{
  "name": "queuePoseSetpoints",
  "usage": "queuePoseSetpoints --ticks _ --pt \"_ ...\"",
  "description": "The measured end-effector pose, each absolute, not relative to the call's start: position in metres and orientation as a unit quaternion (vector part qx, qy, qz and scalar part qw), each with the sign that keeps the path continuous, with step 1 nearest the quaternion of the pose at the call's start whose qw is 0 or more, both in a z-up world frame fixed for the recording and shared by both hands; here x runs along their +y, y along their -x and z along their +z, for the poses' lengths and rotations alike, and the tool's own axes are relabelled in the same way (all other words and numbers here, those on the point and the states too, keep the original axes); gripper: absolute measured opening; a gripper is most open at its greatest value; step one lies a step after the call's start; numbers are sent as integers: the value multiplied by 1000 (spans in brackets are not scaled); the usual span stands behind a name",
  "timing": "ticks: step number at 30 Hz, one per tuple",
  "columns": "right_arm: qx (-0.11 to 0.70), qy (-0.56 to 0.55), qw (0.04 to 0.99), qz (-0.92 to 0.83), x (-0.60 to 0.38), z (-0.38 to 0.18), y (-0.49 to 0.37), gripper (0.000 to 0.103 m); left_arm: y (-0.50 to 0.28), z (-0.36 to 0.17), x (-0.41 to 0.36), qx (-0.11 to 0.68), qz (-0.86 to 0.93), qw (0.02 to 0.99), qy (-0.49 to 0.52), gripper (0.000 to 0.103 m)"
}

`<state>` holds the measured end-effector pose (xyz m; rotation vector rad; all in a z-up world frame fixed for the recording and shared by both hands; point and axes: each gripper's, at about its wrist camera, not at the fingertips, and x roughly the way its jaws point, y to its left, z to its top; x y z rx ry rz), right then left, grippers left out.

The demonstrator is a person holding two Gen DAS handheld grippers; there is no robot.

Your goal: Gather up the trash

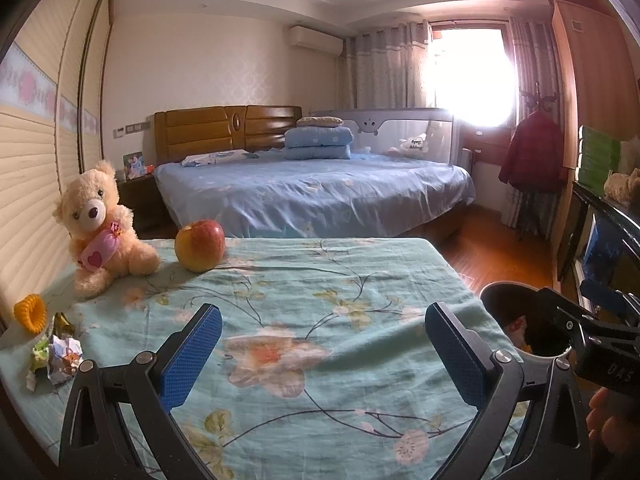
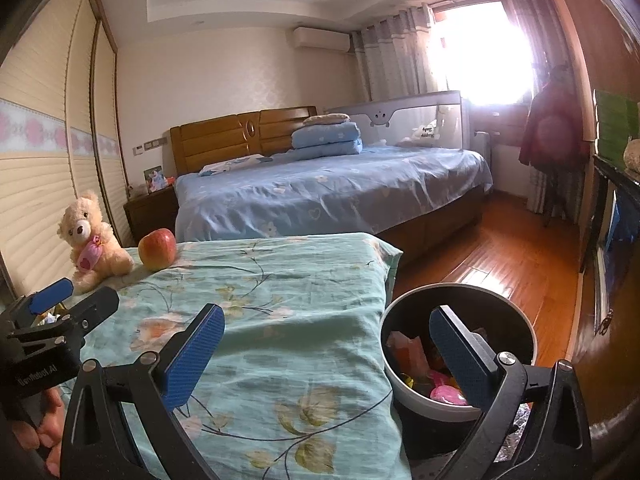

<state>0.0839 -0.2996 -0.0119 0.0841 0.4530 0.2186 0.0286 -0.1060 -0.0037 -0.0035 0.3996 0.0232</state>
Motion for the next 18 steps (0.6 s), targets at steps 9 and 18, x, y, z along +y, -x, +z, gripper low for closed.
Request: queuePoseSetpoints --ticks 9,18 --pt "225 -39 967 112 -296 -10 -82 103 -27 -5 -104 199 16 980 4 102" --pt "227 -37 966 116 -293 -8 -78 103 -24 -4 -101 195 20 981 5 102"
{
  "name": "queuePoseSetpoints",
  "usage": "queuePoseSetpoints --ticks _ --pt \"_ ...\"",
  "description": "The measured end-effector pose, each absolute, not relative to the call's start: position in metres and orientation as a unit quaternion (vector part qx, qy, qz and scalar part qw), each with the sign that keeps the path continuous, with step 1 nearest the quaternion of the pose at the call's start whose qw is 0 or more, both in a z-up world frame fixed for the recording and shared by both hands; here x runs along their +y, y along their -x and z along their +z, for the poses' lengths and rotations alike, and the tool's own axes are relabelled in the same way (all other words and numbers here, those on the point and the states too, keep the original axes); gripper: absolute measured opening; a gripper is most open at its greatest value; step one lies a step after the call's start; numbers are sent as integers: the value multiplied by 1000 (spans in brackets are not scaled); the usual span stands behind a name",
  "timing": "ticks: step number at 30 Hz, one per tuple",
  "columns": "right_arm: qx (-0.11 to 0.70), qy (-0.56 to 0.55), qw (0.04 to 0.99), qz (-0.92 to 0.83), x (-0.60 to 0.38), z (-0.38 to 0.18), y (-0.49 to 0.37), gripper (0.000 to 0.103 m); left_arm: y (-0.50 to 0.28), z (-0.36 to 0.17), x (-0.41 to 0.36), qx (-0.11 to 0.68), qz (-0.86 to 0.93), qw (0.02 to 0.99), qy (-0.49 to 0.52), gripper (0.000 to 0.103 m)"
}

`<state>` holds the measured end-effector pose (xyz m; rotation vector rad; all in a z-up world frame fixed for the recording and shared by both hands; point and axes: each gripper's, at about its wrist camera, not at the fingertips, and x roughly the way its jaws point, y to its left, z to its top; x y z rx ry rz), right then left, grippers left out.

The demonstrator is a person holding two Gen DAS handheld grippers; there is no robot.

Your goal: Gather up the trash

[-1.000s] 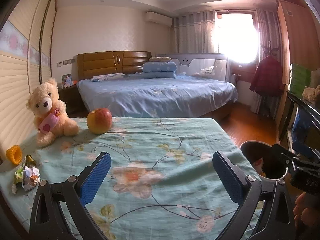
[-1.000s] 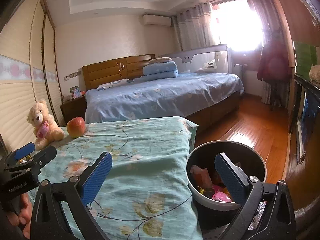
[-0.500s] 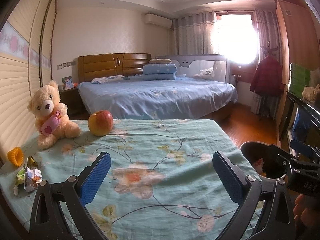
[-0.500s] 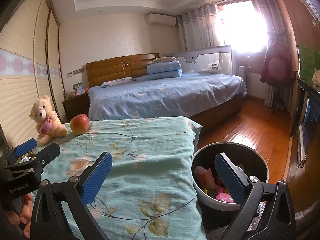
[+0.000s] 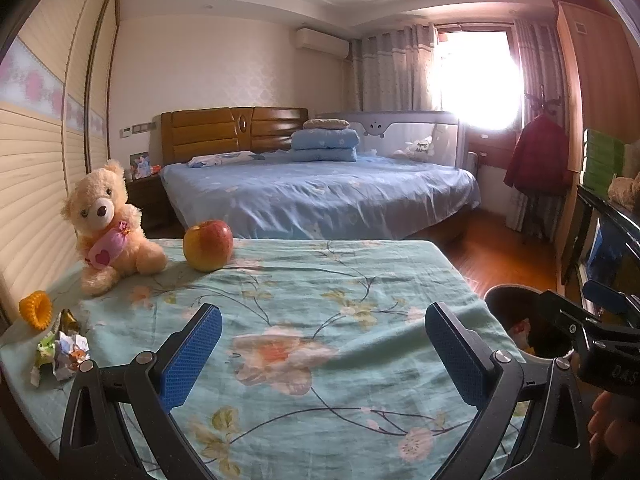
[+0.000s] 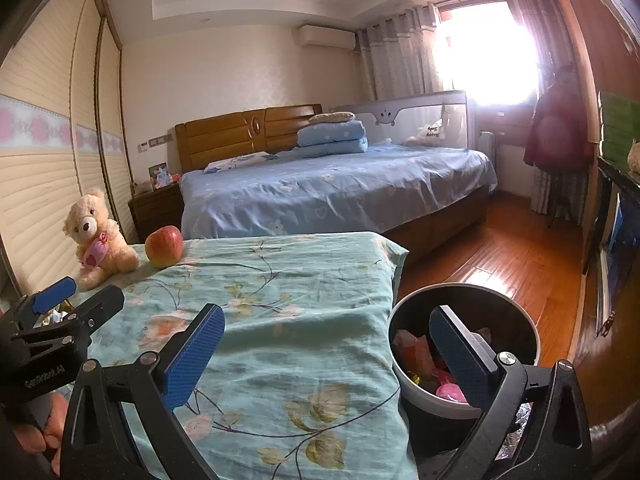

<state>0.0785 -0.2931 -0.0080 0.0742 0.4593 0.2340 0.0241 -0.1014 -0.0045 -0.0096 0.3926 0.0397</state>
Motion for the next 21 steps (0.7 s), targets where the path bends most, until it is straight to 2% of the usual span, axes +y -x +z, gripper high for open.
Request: queuePoseSetpoints --ticks 21 --pt "228 -37 966 118 -290 -7 -78 103 -23 -5 -100 197 18 980 3 103"
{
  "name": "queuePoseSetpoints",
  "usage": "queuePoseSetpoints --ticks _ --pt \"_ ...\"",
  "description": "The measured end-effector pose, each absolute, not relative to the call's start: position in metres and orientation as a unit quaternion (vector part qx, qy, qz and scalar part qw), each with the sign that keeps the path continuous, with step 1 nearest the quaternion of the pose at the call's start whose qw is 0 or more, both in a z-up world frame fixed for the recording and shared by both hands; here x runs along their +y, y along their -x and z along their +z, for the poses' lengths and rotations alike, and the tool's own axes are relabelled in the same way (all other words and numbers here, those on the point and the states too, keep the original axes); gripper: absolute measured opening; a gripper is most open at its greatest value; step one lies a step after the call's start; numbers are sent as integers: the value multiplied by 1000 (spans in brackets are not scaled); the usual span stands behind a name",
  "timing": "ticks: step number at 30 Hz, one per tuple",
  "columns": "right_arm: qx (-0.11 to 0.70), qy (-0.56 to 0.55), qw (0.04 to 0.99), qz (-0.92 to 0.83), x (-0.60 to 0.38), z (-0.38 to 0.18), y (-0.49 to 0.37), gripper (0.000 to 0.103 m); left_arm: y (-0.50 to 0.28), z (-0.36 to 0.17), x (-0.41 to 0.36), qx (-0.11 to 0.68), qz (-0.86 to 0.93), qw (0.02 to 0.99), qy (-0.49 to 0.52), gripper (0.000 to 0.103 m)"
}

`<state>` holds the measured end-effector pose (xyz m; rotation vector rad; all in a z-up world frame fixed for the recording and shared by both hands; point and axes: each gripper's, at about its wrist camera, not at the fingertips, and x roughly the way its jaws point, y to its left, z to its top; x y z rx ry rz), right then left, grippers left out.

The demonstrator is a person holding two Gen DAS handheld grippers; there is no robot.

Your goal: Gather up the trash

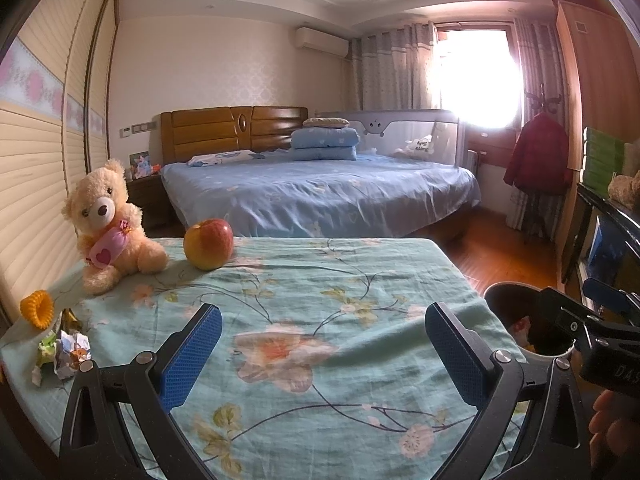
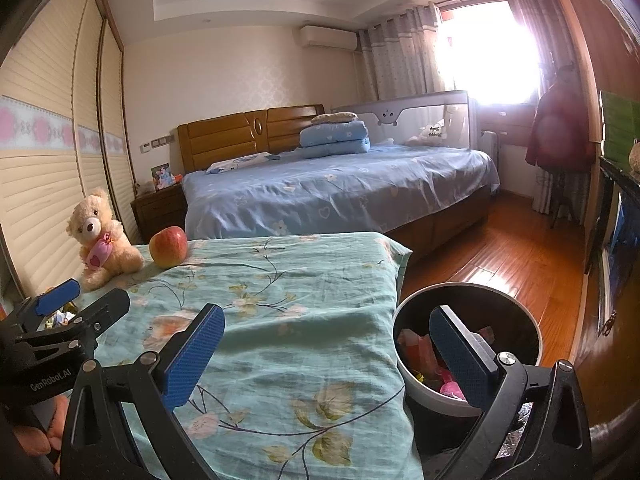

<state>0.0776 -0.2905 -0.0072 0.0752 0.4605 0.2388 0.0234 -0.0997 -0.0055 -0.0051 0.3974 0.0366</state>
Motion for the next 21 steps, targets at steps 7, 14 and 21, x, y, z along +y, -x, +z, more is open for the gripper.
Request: queuePoseSetpoints --ticks 7,14,21 --pt "227 -37 966 118 -290 -7 -77 103 -23 -5 -100 197 18 980 3 103" --pt "228 -37 966 118 -291 -7 -77 103 -24 -6 -100 199 17 980 2 103" --pt "228 -37 966 118 -290 -7 -77 103 -24 -6 -100 199 17 980 3 102"
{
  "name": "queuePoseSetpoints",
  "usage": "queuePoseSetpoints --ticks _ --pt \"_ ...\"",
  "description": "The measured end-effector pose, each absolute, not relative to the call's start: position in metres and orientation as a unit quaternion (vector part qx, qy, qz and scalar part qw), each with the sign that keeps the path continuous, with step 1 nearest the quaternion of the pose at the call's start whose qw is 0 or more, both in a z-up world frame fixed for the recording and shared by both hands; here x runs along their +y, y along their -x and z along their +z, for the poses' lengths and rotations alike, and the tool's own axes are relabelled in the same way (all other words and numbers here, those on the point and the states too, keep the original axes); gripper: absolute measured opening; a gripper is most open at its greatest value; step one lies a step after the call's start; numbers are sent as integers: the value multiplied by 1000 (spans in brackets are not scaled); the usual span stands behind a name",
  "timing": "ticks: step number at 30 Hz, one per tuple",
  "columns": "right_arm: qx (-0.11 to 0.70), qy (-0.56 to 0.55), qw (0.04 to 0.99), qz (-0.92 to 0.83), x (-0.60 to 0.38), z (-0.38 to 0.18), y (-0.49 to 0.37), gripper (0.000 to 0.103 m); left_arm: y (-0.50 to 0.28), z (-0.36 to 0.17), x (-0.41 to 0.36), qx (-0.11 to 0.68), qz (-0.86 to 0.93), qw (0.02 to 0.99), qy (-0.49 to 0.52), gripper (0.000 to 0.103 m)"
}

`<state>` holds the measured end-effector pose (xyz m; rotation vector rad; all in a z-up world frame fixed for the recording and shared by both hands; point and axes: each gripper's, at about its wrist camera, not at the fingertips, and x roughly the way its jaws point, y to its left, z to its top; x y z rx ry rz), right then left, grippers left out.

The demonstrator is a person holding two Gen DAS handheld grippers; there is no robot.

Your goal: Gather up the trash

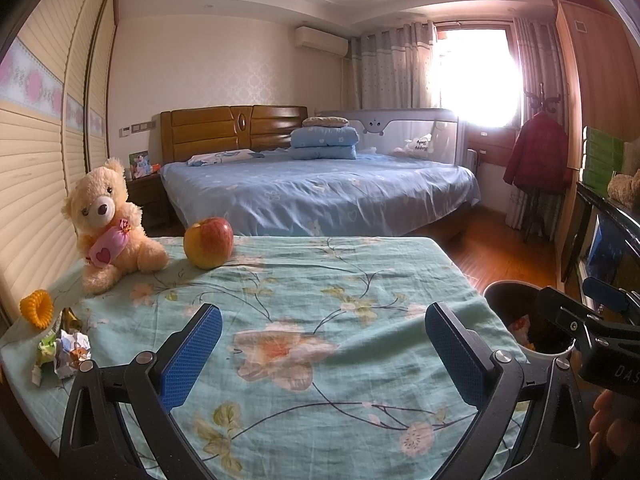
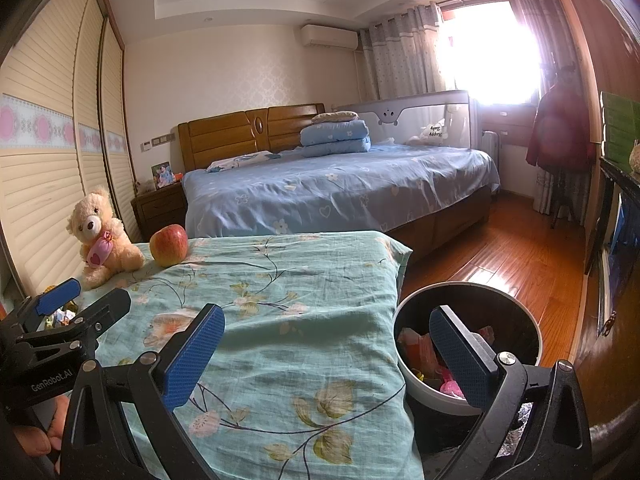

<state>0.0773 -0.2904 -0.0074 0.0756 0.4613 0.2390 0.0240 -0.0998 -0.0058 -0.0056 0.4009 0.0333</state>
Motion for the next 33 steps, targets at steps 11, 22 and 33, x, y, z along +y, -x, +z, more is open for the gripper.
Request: queuePoseSetpoints --ticks 11,22,33 --pt "228 -38 966 118 -290 -7 -77 103 -24 -7 -99 199 15 980 2 103" --pt "229 -36 965 120 -287 -8 -76 103 -25 -7 -98 201 15 979 2 103" --pt "230 -36 965 120 -288 -8 -77 103 -28 -8 -98 203 13 979 1 103"
